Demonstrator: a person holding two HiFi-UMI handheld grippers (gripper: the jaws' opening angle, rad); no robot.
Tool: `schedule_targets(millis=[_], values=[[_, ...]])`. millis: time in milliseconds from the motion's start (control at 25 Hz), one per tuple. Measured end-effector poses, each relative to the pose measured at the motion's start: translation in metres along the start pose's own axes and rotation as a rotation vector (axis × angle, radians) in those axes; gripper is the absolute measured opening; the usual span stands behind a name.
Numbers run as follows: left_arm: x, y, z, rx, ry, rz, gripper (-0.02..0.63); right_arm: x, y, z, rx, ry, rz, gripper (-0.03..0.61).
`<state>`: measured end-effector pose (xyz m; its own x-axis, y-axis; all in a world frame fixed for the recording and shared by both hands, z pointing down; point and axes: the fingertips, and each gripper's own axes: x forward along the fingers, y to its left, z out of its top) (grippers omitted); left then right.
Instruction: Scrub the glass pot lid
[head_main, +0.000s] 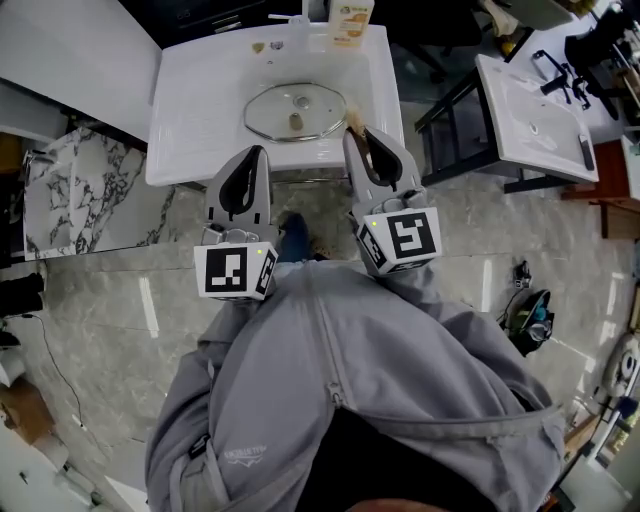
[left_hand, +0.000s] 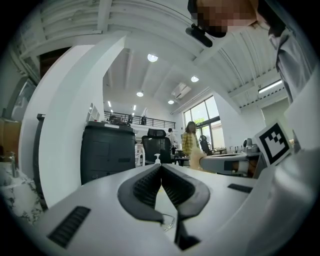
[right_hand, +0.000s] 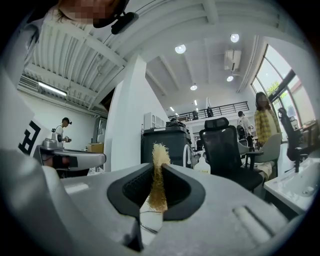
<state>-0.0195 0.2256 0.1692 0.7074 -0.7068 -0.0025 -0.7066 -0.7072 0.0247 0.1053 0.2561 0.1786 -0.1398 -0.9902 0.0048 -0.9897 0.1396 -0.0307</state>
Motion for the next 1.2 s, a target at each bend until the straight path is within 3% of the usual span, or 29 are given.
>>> schedule_targets(millis=[520, 1200], values=[[0.077, 0.052, -0.018, -0.017, 0.035, -0.004, 0.006, 0.084, -0.024, -0.022, -0.013, 0.048, 0.024, 0.041], [0.188, 0.141, -0.066, -0.029, 0.132, -0.107, 0.006, 0.221, -0.046, -0.053, -0.038, 0.109, -0.015, 0.041]])
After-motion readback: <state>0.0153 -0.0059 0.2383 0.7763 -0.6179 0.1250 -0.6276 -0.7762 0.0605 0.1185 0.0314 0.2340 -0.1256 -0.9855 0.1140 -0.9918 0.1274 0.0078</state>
